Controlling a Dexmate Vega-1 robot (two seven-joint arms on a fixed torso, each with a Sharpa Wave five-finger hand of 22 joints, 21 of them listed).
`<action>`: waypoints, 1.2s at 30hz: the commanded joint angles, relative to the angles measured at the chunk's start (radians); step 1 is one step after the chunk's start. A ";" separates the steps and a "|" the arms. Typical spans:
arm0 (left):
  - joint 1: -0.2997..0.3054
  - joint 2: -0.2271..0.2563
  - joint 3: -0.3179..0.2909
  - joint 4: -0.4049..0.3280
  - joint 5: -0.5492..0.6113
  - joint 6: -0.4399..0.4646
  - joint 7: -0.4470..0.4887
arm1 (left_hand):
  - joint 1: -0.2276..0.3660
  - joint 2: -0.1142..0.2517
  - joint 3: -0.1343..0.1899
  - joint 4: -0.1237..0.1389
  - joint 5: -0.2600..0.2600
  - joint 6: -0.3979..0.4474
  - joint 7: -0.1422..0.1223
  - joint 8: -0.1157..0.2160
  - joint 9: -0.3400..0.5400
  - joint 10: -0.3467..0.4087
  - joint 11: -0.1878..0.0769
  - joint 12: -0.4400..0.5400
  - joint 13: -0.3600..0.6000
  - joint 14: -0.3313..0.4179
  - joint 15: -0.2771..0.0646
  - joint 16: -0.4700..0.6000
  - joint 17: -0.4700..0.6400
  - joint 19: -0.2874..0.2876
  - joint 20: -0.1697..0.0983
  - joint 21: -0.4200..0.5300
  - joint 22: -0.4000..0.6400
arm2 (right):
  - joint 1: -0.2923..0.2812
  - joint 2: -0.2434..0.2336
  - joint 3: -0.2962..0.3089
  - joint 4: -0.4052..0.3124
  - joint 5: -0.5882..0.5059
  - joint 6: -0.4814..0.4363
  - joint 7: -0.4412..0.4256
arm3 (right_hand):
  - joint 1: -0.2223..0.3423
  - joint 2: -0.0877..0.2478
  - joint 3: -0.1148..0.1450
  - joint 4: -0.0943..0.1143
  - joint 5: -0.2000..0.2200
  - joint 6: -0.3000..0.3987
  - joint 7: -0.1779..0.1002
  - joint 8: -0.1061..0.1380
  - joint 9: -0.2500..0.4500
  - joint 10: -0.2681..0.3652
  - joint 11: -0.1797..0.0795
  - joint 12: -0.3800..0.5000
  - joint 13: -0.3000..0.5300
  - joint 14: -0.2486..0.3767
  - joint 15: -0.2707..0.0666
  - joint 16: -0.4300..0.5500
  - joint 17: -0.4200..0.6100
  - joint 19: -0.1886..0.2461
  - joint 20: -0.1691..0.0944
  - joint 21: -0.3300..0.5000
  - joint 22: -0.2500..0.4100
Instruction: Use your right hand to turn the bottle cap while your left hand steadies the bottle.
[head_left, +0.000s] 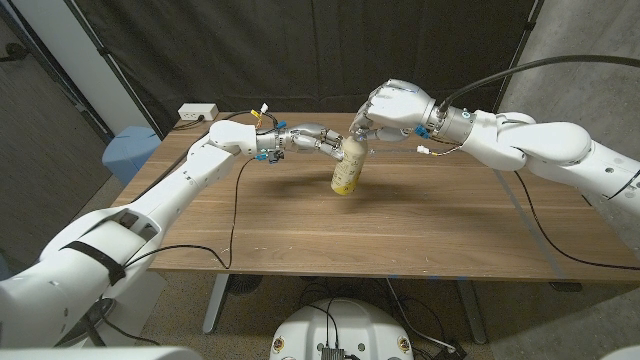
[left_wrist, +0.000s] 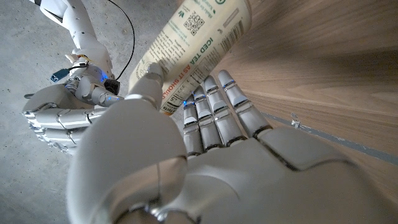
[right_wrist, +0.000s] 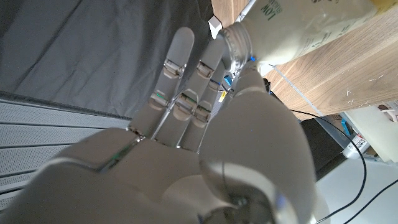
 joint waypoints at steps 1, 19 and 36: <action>0.005 -0.002 0.001 -0.008 0.019 0.004 0.004 | -0.003 0.009 0.023 0.018 0.006 0.005 0.002 0.004 0.005 0.007 0.001 0.004 0.005 0.006 0.007 -0.001 0.001 0.002 0.005 0.007 -0.001 | -0.058 -0.009 0.033 -0.020 0.107 -0.060 -0.014 | -0.085 -0.035 -0.019 0.005 0.007 -0.081 -0.001 0.003 0.001 -0.077 0.000 0.010 -0.002 0.010 0.004 -0.004 0.006 0.050 -0.076 -0.058 0.001; 0.071 0.058 -0.017 -0.149 0.067 -0.002 0.129 | -0.005 0.008 0.023 0.019 0.006 0.007 -0.001 0.005 0.005 0.008 -0.007 0.005 0.004 0.003 0.008 -0.002 0.001 -0.010 0.005 0.002 0.000 | -0.268 0.048 0.160 -0.105 0.396 -0.353 -0.087 | -0.377 -0.053 -0.161 0.120 0.015 -0.249 -0.001 0.005 0.001 -0.163 -0.001 0.017 -0.002 -0.043 0.011 -0.010 -0.015 0.156 -0.094 -0.287 0.004; 0.254 0.160 -0.094 -0.366 0.139 0.020 0.524 | -0.018 0.008 0.021 0.026 0.005 0.012 -0.022 0.007 0.004 0.009 -0.018 0.005 0.004 -0.039 -0.013 -0.013 0.001 -0.082 -0.023 -0.026 0.001 | -0.402 0.217 0.253 -0.009 0.756 -0.323 -0.167 | -0.522 -0.021 -0.189 0.165 0.004 -0.310 0.050 0.001 -0.004 -0.264 0.096 0.003 -0.005 -0.565 0.147 -0.042 -0.034 -0.316 0.093 -0.555 0.021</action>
